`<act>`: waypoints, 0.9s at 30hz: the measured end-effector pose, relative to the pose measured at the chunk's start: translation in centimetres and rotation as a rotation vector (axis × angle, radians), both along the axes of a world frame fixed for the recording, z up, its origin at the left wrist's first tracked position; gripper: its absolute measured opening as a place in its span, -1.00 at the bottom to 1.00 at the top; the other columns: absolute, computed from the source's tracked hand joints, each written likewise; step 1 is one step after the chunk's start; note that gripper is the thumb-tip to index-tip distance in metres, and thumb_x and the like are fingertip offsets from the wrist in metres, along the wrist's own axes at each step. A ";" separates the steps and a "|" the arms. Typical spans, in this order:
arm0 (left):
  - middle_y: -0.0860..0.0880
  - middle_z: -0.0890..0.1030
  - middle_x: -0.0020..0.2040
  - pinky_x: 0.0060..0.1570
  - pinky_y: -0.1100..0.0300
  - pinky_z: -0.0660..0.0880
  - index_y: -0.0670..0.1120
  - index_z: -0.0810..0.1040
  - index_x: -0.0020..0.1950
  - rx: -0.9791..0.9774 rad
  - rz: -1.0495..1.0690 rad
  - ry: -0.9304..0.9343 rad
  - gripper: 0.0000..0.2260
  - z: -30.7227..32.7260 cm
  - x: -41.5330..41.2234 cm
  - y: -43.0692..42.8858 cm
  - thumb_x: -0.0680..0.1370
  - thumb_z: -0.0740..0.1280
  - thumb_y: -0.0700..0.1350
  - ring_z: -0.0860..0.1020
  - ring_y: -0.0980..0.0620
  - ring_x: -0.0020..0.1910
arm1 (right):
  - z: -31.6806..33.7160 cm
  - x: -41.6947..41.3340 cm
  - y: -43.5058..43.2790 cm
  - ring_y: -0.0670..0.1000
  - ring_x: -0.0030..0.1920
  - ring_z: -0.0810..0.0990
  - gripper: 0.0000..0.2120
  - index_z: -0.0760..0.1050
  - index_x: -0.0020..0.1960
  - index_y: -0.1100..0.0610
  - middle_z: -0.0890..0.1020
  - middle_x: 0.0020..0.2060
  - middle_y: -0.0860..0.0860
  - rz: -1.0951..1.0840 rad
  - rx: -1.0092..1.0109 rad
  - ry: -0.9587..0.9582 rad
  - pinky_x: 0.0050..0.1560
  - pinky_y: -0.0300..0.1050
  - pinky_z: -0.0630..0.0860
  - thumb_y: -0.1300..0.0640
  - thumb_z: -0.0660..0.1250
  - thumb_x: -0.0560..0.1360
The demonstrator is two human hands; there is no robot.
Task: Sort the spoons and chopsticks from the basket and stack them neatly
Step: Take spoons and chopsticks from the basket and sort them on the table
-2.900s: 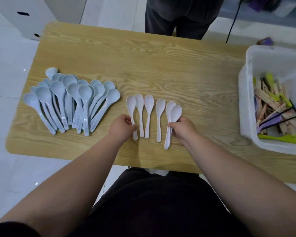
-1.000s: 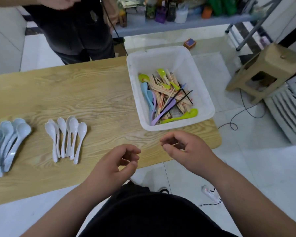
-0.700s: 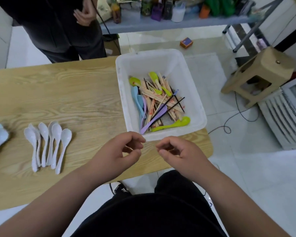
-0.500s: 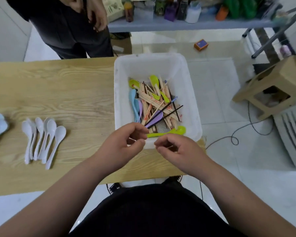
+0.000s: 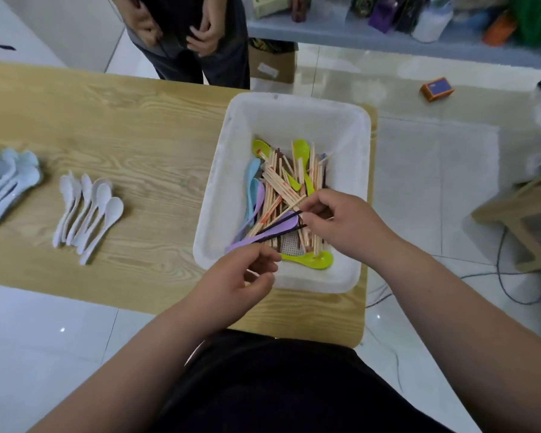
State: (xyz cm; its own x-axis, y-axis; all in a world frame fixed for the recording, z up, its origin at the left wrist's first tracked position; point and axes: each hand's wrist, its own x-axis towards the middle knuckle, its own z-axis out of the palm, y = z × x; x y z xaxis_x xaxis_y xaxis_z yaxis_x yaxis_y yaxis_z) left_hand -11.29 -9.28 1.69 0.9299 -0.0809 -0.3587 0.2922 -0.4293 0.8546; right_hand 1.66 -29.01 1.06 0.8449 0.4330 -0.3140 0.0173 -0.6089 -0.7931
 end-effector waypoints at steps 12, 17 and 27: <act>-0.18 0.53 0.26 0.20 0.01 0.47 -0.13 0.41 0.42 0.586 -0.308 -0.206 -0.59 -5.8 20.4 5.1 0.56 0.30 -0.21 0.52 -0.15 0.22 | -5.4 7.3 5.9 0.28 0.15 0.54 -0.54 0.30 0.42 0.12 0.46 0.21 0.20 0.106 -0.718 -0.126 -0.05 0.03 0.40 0.14 0.28 0.55; -0.23 0.47 0.25 0.03 -0.11 0.48 -0.19 0.33 0.41 1.125 -0.646 -0.203 -0.57 -7.4 26.7 4.6 0.54 0.28 -0.27 0.48 -0.25 0.20 | -7.1 8.4 6.6 0.30 0.15 0.54 -0.70 0.37 0.29 0.23 0.47 0.19 0.23 0.072 -0.791 -0.087 -0.03 0.06 0.44 0.28 0.20 0.55; -0.18 0.49 0.25 0.08 -0.06 0.49 -0.14 0.47 0.33 1.262 -0.753 -0.190 -0.71 -8.7 29.2 4.2 0.60 0.26 -0.21 0.47 -0.19 0.24 | -8.1 8.4 6.3 0.20 -0.05 0.57 -0.63 0.34 0.33 0.21 0.58 0.06 0.22 -0.077 -0.588 -0.023 -0.23 -0.02 0.45 0.32 0.28 0.54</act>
State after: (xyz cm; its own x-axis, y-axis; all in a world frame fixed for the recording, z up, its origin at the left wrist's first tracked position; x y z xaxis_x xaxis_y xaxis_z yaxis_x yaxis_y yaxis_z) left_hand 17.94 -5.08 -7.00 0.8518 -0.2886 -0.4373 -0.4014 -0.8958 -0.1908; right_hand 10.10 -22.69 -7.03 0.8766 0.1295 -0.4635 -0.0308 -0.9461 -0.3225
